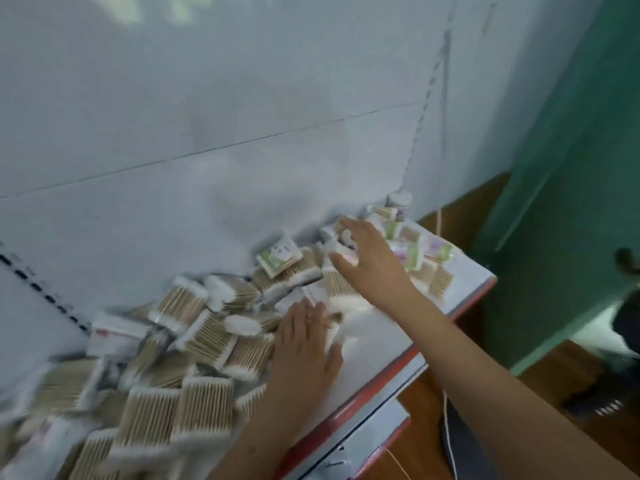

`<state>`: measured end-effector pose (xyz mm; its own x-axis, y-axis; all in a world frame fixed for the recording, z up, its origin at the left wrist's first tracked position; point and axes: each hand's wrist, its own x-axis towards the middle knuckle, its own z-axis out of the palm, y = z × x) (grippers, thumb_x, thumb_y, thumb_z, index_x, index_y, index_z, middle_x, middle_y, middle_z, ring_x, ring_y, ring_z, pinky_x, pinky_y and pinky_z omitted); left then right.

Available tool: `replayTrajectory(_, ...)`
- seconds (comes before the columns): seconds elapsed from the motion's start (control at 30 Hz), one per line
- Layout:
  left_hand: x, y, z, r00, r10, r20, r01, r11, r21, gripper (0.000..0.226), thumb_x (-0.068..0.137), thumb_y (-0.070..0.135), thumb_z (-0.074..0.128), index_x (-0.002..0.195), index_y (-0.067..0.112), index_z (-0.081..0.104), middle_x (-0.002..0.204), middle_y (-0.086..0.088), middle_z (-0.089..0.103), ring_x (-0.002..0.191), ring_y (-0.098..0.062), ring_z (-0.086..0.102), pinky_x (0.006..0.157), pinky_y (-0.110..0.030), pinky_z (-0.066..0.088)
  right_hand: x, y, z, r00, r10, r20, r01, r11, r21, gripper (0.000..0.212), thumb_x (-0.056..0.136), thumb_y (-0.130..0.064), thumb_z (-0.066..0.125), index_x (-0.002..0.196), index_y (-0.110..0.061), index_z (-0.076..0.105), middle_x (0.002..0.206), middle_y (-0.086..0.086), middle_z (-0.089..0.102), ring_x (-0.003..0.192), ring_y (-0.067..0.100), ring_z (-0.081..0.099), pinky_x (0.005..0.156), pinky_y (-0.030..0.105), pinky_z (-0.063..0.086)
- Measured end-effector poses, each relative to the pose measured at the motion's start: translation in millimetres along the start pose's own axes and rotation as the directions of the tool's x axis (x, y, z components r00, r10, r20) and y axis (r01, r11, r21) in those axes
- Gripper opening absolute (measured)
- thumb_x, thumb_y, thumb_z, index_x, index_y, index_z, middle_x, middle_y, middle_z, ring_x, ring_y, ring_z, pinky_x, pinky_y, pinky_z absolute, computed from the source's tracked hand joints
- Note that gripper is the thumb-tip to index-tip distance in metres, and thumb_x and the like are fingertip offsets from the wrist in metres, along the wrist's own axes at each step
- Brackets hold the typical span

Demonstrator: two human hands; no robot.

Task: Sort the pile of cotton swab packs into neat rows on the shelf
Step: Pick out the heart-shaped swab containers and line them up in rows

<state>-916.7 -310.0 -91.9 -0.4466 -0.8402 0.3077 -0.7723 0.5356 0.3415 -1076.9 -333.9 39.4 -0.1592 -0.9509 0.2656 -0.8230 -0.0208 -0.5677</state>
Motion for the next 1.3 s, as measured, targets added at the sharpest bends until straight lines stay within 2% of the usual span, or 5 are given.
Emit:
replayTrajectory(0.37, -6, 10, -18, 0.990, -0.033, 0.139, 0.006, 0.982, 0.190, 0.085, 0.099, 0.067, 0.026, 0.161, 0.015, -0.002, 0.168, 0.000, -0.013, 0.153, -0.016, -0.019, 0.124, -0.045, -0.007, 75, -8, 99, 0.953, -0.237, 0.186, 0.283, 0.916, -0.283, 0.094, 0.073, -0.081, 0.056, 0.130, -0.007, 0.049, 0.124, 0.018, 0.056, 0.109, 0.036, 0.056, 0.085, 0.041, 0.046)
replayTrajectory(0.5, -20, 15, -31, 0.998, -0.055, -0.005, 0.054, 0.972, 0.229, 0.078, 0.101, 0.061, 0.038, 0.160, 0.014, 0.017, 0.169, -0.006, 0.008, 0.156, -0.021, 0.002, 0.124, -0.048, 0.010, 79, -17, 105, 0.948, -0.242, 0.208, 0.286, 0.933, -0.218, 0.082, 0.077, -0.067, 0.064, 0.130, -0.007, 0.046, 0.127, 0.019, 0.048, 0.114, 0.036, 0.048, 0.089, 0.040, 0.042)
replayTrajectory(0.73, -7, 45, -77, 0.773, -0.602, -0.201, 0.227, 0.558, -0.798, 0.071, 0.091, 0.040, 0.070, 0.148, 0.034, 0.030, 0.139, 0.021, 0.044, 0.122, 0.003, 0.056, 0.090, -0.018, 0.052, 18, 10, 23, 0.718, -0.616, 0.324, 0.459, 0.769, 0.445, 0.089, 0.072, -0.057, 0.069, 0.148, -0.036, 0.027, 0.136, -0.009, 0.048, 0.121, 0.002, 0.045, 0.104, 0.025, 0.041)
replayTrajectory(0.87, 11, 48, -72, 0.906, -0.406, -0.121, 0.259, 0.756, -0.601, 0.064, 0.086, 0.035, 0.074, 0.142, 0.040, 0.043, 0.136, 0.019, 0.055, 0.127, -0.003, 0.053, 0.101, -0.026, 0.047, -3, 38, 10, 0.541, -0.728, 0.421, 0.597, 0.685, 0.419, 0.100, 0.080, -0.051, 0.075, 0.155, -0.042, 0.009, 0.151, -0.013, 0.036, 0.138, 0.000, 0.031, 0.111, 0.018, 0.032)
replayTrajectory(1.3, 52, 78, -35, 0.852, -0.506, -0.134, 0.286, 0.665, -0.690, 0.041, 0.097, 0.046, 0.052, 0.135, 0.032, 0.045, 0.133, 0.015, 0.051, 0.116, 0.000, 0.053, 0.093, -0.013, 0.044, 38, 176, -25, 0.966, -0.176, 0.190, 0.242, 0.875, -0.420, 0.070, 0.089, -0.061, 0.056, 0.141, -0.016, 0.047, 0.131, 0.008, 0.059, 0.124, 0.027, 0.054, 0.121, 0.048, 0.013)
